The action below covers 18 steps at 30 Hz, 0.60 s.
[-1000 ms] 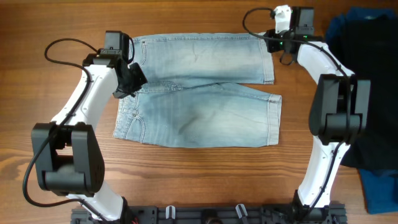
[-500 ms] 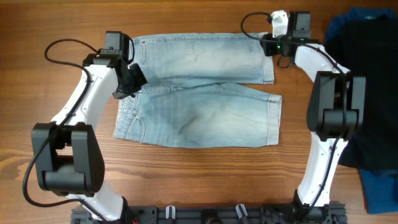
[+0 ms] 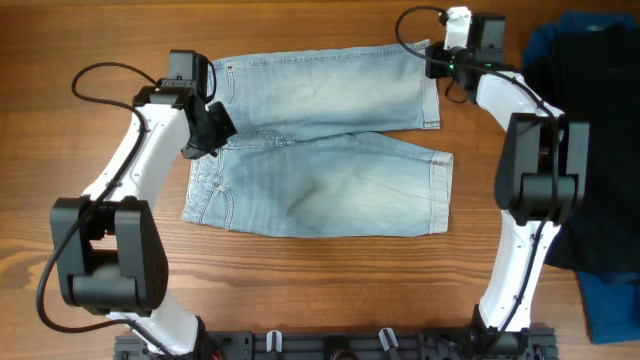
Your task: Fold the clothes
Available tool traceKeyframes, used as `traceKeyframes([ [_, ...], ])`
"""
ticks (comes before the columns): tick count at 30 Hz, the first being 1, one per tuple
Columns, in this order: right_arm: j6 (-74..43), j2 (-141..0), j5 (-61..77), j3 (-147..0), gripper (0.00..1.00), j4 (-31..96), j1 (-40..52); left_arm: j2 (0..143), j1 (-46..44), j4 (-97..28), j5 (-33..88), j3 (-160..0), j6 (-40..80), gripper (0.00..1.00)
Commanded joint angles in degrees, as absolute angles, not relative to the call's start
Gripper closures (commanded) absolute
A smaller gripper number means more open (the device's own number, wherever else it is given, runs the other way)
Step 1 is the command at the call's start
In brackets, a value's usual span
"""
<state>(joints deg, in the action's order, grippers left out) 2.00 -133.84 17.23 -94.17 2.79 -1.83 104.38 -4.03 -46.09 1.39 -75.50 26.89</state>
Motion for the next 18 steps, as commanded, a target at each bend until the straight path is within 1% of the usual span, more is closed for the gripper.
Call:
traceKeyframes([
  [1,0.1,-135.6,12.8,-94.1,0.96,1.3,-2.6,104.9,-4.1,-46.0,1.6,-75.8,27.2,0.96],
  [6,0.0,-138.5,12.8,-94.2,0.96,-2.3,-2.6,104.9,-4.3,-45.8,1.4,-75.8,27.2,0.96],
  [8,0.0,-136.0,13.0,-94.5,0.96,-3.3,-2.6,104.9,-4.3,-44.9,1.5,-75.8,25.6,0.96],
  [9,0.0,-132.2,13.1,-94.6,0.96,-2.0,-2.6,104.9,-4.3,-44.2,1.5,-75.8,24.2,0.96],
  [11,-0.1,-124.9,15.2,-94.6,0.96,4.2,-2.6,104.9,-4.3,-43.0,1.5,-75.8,24.2,0.96],
  [14,0.0,-118.0,21.7,-94.6,0.96,18.5,-2.2,104.9,-5.2,-37.7,2.1,-75.8,24.2,0.96],
  [15,0.0,-118.1,22.8,-94.0,0.96,31.3,-1.5,105.0,-6.2,-33.2,4.2,-75.8,24.2,0.96],
  [17,0.0,-119.1,22.8,-92.1,0.96,36.7,-1.3,105.5,-7.4,-30.0,7.0,-75.8,24.3,0.96],
  [18,0.0,-119.5,22.8,-90.8,0.96,37.2,-1.2,106.0,-7.8,-29.0,7.2,-75.8,24.3,0.96],
])
